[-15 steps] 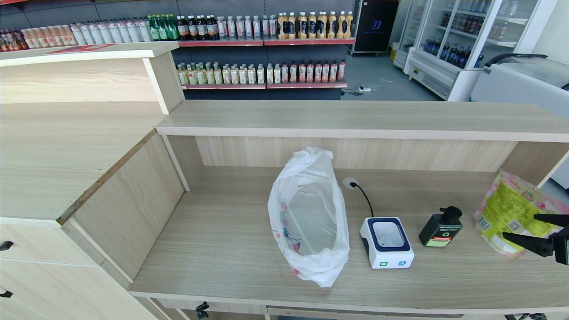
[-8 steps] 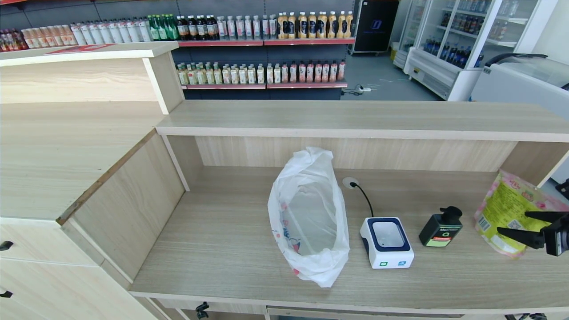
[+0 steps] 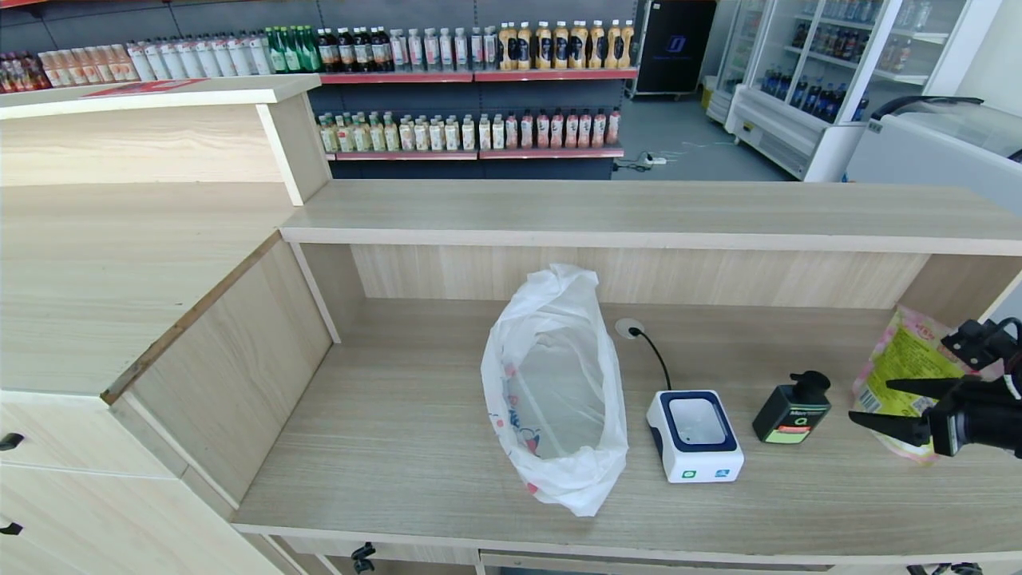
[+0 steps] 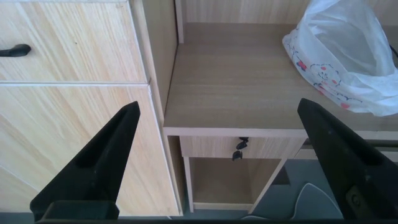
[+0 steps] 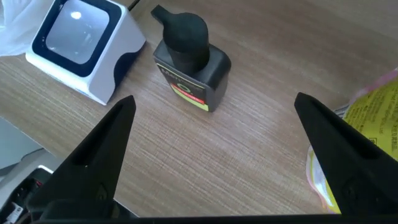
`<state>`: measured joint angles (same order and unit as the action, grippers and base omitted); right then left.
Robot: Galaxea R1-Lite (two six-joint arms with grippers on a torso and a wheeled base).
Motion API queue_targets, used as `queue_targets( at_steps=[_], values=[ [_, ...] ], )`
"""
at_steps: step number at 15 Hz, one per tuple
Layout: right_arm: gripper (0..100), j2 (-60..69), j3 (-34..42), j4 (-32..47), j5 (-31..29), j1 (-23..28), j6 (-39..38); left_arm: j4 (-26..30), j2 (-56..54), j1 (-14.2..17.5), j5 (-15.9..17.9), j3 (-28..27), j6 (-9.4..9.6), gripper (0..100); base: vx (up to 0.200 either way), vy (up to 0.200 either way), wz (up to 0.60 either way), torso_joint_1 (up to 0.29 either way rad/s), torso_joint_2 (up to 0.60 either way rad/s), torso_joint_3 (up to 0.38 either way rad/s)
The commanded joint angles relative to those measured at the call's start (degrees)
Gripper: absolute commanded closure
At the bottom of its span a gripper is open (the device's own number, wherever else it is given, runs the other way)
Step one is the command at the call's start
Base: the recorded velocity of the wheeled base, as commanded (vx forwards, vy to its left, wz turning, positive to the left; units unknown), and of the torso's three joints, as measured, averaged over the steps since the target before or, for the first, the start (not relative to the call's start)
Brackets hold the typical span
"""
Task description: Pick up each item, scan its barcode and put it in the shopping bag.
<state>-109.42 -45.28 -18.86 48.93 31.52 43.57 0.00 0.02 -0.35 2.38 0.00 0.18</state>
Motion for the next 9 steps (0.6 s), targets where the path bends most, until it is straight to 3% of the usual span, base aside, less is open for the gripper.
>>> queue_targets(
  at_steps=[1, 9],
  values=[
    [0, -3.0, -1.4, -0.1, 0.0, -1.6, 0.4, 0.0, 0.1, 0.0, 0.0, 0.0, -0.01, 0, 0.000, 0.000, 0.00, 0.000, 0.00, 0.000],
    [0, -7.6, -3.2, -0.6, 0.0, -5.3, 1.6, 0.0, 0.1, 0.0, 0.0, 0.0, -0.01, 0, 0.000, 0.000, 0.00, 0.000, 0.00, 0.000]
  ],
)
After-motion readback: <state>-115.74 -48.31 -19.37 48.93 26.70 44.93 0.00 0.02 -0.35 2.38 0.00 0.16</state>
